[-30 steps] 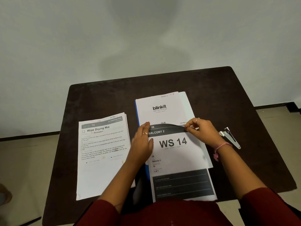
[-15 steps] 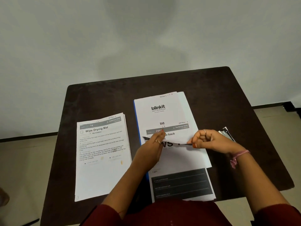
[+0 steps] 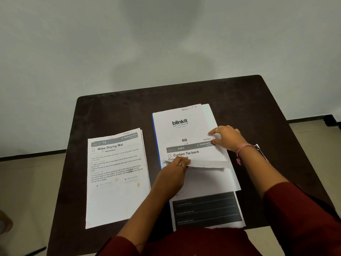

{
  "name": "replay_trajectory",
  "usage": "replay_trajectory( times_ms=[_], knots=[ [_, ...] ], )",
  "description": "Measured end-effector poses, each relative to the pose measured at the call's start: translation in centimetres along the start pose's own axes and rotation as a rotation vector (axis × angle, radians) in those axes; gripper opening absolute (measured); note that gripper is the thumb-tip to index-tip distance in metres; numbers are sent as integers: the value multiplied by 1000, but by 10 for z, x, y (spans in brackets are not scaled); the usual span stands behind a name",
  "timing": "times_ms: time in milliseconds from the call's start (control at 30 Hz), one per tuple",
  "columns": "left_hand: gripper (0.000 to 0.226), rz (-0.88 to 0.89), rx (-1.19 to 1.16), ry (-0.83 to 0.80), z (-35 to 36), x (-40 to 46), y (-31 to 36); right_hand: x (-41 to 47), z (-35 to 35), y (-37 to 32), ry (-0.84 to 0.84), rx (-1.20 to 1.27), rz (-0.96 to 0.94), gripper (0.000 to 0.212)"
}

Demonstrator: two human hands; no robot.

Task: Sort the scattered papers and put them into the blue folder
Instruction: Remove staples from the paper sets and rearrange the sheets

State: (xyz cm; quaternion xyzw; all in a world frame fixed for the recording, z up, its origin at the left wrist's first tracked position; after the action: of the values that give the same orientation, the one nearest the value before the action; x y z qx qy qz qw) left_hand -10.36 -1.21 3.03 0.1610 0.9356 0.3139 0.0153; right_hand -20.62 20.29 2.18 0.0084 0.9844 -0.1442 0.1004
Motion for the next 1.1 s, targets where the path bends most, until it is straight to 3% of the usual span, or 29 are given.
replay_trajectory(
  times_ms=[100, 367, 500, 633, 733, 1100],
  knots=[
    [39, 10, 12, -4, -1, -1, 1, 5, -2, -7, -23, -112, -15, 30],
    [51, 4, 231, -64, 0, -3, -3, -12, -15, -11, 189, -72, -111, 19],
    [45, 33, 174, 65, -6, 0, -5, -29, -17, -5, 245, 19, -106, 14],
    [17, 98, 157, 103, -9, 3, -5, -47, -13, -2, 114, 343, -110, 6],
    [6, 104, 176, 99, -10, 5, -3, -63, -14, -4, 0, 539, -92, 13],
    [38, 112, 139, 37, -8, 3, -8, -75, -6, -4, -462, 764, -39, 8]
  ],
)
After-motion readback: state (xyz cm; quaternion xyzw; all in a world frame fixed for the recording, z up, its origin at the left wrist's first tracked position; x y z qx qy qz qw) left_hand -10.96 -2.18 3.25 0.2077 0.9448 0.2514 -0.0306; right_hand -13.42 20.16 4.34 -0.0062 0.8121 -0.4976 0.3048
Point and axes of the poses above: each hand's wrist, its own x-axis towards the middle knuckle, its own z-axis out of the palm, y = z × x, the point moved 6 cm from there along x, towards the middle knuckle, and after that the axes turned 12 degrees about y, right-handed, at the moved point
